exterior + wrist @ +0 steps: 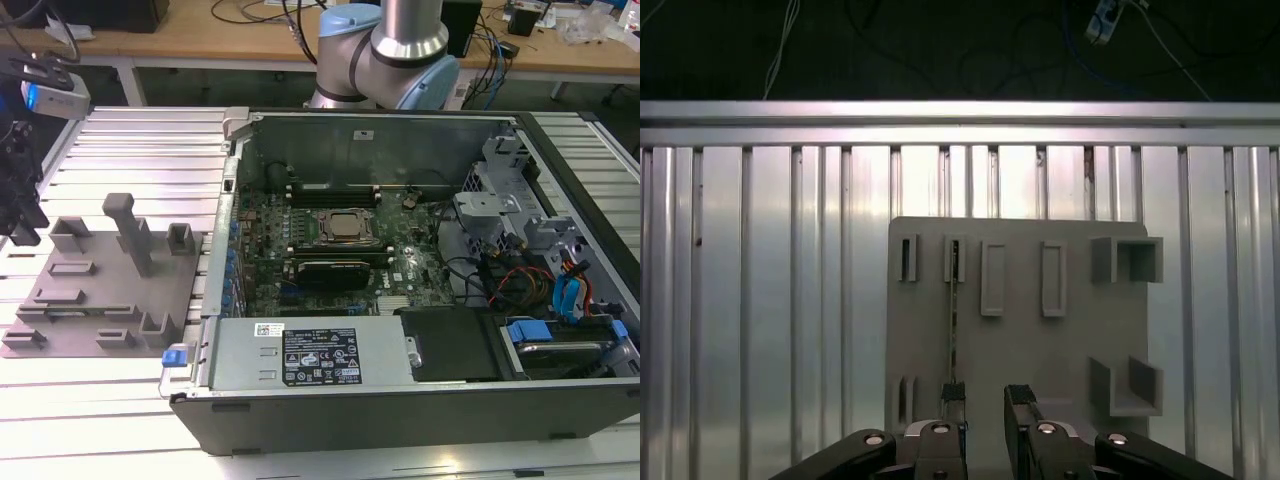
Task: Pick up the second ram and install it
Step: 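Pick up the second ram and move it above second insertion slot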
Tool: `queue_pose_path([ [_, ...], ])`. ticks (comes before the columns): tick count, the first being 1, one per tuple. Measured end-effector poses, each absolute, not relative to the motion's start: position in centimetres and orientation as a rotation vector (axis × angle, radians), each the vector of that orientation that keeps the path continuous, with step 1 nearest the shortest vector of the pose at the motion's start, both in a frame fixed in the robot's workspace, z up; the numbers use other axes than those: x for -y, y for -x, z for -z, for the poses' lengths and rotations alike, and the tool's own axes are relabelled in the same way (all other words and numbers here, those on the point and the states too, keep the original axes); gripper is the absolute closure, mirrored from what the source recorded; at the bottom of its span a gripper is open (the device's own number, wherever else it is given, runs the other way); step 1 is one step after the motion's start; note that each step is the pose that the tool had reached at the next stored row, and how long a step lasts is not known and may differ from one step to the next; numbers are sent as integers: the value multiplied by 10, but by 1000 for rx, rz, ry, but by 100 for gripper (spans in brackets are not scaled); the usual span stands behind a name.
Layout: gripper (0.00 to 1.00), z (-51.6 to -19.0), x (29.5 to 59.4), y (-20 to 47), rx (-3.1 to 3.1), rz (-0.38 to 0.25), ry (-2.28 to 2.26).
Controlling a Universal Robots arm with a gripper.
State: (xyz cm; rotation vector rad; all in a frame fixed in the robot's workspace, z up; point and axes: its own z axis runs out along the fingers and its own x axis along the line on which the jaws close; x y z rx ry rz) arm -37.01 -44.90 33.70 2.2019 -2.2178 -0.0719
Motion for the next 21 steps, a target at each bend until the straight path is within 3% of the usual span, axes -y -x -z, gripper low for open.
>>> queue_pose_path([
  [21,72,-309,453,370,2218,72,-2202],
])
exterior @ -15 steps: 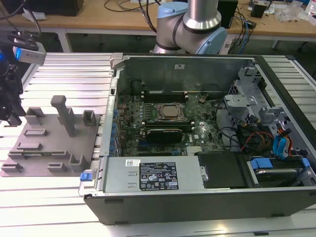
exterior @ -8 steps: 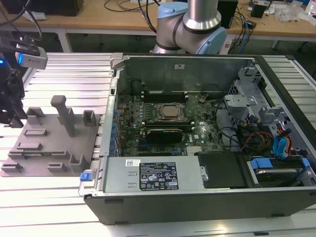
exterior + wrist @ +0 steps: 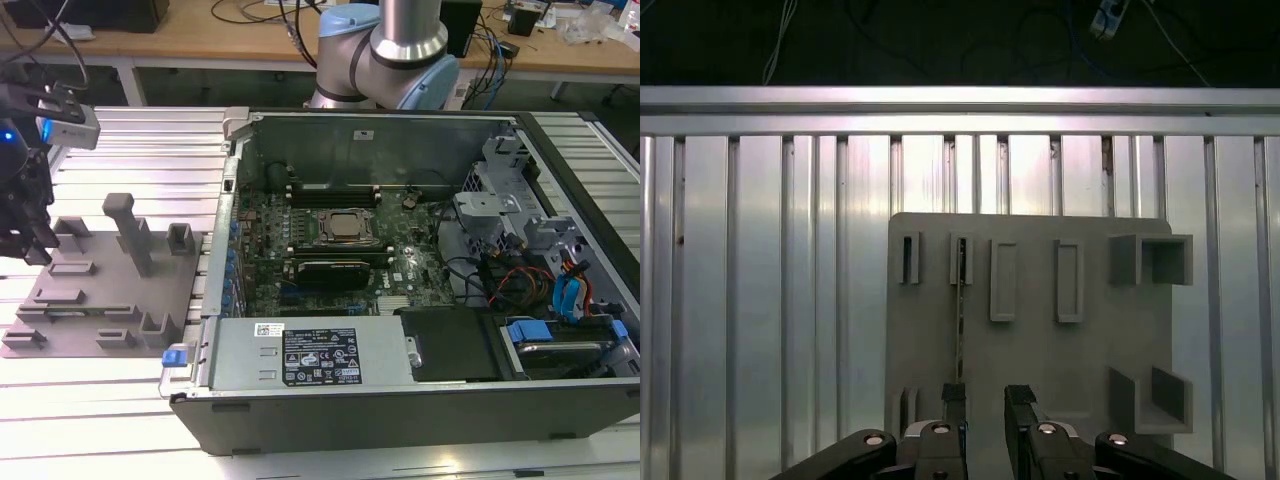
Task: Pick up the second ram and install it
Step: 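Pick up the second ram and move it above second insertion slot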
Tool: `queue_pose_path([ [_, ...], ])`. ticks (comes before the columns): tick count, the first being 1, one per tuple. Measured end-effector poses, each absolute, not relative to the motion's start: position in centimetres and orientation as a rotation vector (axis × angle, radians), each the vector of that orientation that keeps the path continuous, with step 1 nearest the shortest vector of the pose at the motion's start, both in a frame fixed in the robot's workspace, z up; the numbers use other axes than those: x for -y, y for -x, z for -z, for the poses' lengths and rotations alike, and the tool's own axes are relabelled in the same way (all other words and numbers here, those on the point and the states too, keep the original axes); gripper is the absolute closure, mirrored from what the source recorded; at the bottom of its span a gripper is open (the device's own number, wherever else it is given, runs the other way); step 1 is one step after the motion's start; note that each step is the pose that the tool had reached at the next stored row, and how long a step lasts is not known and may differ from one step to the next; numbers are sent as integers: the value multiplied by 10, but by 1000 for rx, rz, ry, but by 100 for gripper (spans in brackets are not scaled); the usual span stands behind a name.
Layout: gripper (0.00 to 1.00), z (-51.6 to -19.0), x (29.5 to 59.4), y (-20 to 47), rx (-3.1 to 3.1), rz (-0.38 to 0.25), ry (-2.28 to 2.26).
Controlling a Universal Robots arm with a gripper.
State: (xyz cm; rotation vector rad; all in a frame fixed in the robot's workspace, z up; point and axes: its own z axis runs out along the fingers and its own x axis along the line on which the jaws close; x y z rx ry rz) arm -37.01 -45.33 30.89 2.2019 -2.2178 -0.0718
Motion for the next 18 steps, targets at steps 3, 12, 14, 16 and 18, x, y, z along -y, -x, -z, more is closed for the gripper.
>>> queue_pose_path([
  [3,72,-307,453,370,2218,72,-2202],
  [12,72,-297,454,370,2218,72,-2202],
  [14,72,-296,455,370,2218,72,-2202],
  [16,72,-294,455,370,2218,72,-2202],
  [18,72,-292,455,370,2218,72,-2202],
])
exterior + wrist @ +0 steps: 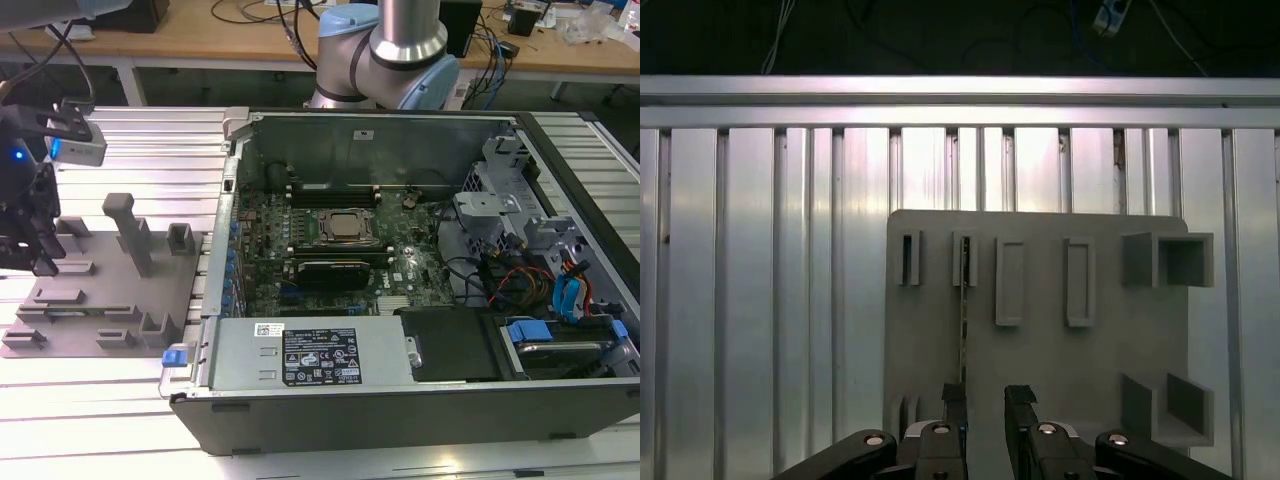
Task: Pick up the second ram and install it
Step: 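Pick up the second ram and move it above second insertion slot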
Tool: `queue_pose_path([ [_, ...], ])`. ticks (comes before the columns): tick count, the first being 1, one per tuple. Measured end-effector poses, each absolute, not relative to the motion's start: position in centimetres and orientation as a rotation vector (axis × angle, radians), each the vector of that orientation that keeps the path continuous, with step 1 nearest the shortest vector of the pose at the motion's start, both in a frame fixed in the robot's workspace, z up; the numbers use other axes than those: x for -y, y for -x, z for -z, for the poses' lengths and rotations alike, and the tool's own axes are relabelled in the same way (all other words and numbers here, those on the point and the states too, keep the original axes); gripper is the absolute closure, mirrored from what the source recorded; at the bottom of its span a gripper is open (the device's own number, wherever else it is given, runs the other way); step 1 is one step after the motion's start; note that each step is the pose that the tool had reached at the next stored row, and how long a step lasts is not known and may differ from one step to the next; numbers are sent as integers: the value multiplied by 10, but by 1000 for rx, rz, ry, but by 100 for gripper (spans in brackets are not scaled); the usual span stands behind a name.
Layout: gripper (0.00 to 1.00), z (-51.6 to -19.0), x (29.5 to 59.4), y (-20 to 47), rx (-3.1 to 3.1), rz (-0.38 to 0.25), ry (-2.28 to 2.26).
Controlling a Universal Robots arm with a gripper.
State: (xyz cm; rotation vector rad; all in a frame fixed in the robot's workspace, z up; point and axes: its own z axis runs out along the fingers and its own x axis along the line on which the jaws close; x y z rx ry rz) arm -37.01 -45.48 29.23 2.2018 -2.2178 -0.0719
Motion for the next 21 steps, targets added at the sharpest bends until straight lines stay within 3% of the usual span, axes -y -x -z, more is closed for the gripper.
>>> queue_pose_path([
  [21,72,-271,457,370,2218,72,-2202],
])
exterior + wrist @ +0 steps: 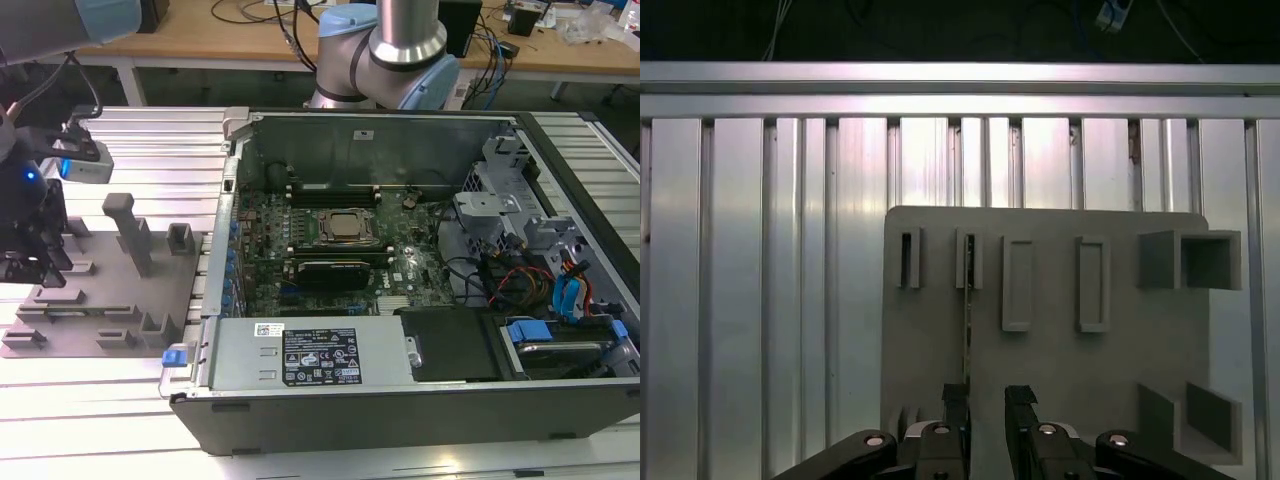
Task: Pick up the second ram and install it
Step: 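Pick up the second ram and move it above second insertion slot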
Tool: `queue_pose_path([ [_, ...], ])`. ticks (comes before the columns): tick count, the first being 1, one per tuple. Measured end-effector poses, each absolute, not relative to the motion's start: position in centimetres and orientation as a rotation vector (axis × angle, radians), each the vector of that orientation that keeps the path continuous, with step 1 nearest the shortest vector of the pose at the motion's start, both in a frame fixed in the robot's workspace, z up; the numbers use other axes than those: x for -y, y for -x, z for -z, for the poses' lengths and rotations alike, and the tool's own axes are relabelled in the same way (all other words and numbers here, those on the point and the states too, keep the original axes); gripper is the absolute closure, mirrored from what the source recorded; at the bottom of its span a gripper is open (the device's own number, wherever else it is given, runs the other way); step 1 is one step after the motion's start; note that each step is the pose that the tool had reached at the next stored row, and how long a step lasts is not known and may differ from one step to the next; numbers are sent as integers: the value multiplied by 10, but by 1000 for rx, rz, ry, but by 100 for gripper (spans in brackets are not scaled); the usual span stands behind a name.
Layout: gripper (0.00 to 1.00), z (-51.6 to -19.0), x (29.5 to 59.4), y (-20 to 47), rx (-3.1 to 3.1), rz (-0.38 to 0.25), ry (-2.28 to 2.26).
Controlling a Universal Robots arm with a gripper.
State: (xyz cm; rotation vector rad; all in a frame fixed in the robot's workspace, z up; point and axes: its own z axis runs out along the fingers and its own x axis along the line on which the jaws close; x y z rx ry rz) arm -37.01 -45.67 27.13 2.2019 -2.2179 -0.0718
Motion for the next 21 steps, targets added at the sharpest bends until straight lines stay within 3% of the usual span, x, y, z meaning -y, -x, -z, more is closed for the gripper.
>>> queue_pose_path([
  [21,72,-242,460,370,2218,72,-2202],
])
